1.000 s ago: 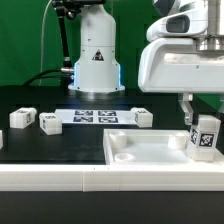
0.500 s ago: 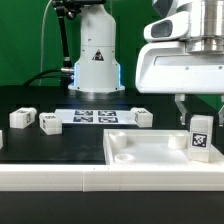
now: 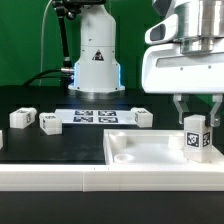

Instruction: Assemble one leg

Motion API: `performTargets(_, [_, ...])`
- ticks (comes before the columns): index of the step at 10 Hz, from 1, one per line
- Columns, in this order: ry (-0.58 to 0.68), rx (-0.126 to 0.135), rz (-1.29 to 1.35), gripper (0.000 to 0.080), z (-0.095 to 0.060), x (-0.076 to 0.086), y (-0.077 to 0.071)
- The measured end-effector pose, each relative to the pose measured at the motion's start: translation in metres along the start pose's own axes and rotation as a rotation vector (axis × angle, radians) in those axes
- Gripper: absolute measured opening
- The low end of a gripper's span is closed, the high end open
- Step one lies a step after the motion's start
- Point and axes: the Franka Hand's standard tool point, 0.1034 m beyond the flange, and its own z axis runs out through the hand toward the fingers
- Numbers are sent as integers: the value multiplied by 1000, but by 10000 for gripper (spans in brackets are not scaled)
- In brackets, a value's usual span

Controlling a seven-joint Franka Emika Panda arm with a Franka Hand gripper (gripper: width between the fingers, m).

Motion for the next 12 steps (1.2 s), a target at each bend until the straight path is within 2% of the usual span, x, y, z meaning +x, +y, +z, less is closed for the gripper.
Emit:
performTargets(2, [-13, -18, 198, 293, 0, -4, 0])
performTargets(7, [-20, -21, 496, 294, -1, -7, -1])
performTargets(10, [-26, -15, 539, 294, -1, -7, -1])
performTargets(11, [-26, -15, 514, 366, 0, -7, 0])
performTargets(12, [-26, -16, 513, 556, 0, -7, 0])
